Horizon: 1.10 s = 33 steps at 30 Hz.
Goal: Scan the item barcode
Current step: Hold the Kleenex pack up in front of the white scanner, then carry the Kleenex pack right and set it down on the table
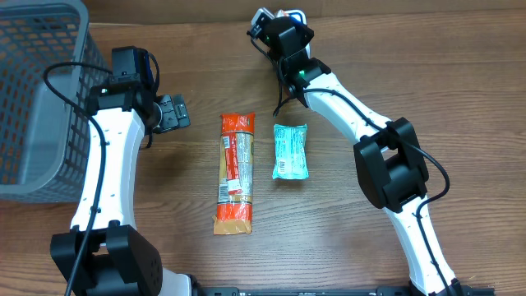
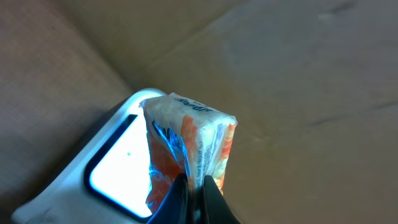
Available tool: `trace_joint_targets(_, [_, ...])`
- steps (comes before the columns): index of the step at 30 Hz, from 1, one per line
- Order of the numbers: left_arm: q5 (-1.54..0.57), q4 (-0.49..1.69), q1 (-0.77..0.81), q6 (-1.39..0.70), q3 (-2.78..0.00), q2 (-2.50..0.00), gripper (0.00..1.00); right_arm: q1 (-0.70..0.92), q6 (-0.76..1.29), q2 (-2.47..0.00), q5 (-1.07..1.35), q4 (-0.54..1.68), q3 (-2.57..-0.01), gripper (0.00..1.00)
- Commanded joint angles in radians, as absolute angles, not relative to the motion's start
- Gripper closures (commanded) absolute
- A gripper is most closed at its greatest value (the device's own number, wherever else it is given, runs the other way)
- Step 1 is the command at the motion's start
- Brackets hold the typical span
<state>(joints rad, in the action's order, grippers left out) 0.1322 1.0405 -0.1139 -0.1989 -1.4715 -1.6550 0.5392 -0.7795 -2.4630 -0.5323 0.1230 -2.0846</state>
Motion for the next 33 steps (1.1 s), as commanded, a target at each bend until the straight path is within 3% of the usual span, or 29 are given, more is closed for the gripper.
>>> trace_joint_targets(1, [0.138,1.04,-0.118,-0.19,-1.465,-1.656,0.0,0.545,-0.686,-2.423,-0.579,0.114,-2.091,0.96])
trace_joint_targets(9, [0.138,1.04,-0.118,-0.19,-1.465,-1.656,0.0,0.537,-0.37,-2.202,-0.57,0.287,-2.09,0.96])
trace_joint_targets(21, [0.138,1.04,-0.118,-0.19,-1.465,-1.656,0.0,0.43,-0.094,-1.799,-0.455,0.928,-2.09,0.96])
trace_joint_targets(33, [0.138,1.04,-0.118,-0.19,-1.465,-1.656,0.0,0.186,0.004,-1.796,-0.106,1.556,-1.994,0.96])
